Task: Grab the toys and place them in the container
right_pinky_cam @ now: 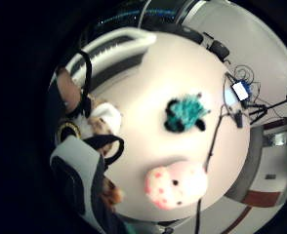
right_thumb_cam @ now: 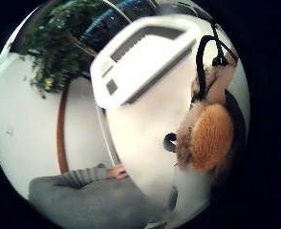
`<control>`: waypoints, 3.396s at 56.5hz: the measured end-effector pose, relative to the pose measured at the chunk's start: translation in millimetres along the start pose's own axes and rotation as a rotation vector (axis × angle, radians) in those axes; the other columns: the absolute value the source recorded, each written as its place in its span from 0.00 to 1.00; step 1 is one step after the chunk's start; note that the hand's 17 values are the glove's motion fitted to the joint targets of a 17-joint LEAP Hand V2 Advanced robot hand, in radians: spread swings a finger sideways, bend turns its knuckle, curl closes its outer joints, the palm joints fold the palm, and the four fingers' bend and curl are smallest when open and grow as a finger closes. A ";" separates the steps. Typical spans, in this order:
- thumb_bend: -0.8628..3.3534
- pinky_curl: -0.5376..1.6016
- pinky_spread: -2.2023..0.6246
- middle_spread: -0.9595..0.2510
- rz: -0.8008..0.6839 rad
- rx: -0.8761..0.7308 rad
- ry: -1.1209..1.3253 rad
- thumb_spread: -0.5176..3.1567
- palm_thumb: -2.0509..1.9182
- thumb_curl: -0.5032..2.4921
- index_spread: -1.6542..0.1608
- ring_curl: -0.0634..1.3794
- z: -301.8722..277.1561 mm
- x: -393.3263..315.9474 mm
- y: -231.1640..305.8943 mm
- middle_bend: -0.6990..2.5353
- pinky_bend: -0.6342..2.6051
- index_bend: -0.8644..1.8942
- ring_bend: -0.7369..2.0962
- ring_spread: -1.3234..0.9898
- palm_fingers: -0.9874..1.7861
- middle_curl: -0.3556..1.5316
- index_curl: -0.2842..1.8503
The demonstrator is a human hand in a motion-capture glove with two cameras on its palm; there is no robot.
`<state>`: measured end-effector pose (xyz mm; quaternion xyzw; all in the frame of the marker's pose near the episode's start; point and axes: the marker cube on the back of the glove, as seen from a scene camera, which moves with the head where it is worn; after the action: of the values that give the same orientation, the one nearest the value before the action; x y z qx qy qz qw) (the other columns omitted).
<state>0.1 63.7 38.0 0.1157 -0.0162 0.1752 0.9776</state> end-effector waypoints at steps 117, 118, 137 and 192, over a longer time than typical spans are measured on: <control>0.20 0.41 0.79 0.72 0.198 -0.613 0.217 0.50 0.54 0.28 0.70 0.22 145.4 189.2 -25.7 0.24 0.54 0.43 0.33 0.57 0.31 0.23 0.30; 0.20 0.41 0.79 0.72 0.202 -0.606 0.215 0.50 0.54 0.28 0.70 0.22 145.6 189.2 -25.9 0.24 0.54 0.43 0.34 0.57 0.31 0.23 0.31; 0.25 0.42 0.67 0.59 0.221 -0.142 0.029 0.49 0.66 0.34 0.70 0.32 54.0 205.0 -61.1 0.33 0.53 0.47 0.49 0.43 0.68 0.29 0.36; 0.19 0.46 0.78 0.72 -0.293 -0.370 -0.024 0.43 0.50 0.32 0.74 0.28 29.2 -77.1 -140.8 0.24 0.58 0.34 0.30 0.54 0.21 0.31 0.34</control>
<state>-23.2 -97.6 29.8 -0.0620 -0.0429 0.0243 0.9969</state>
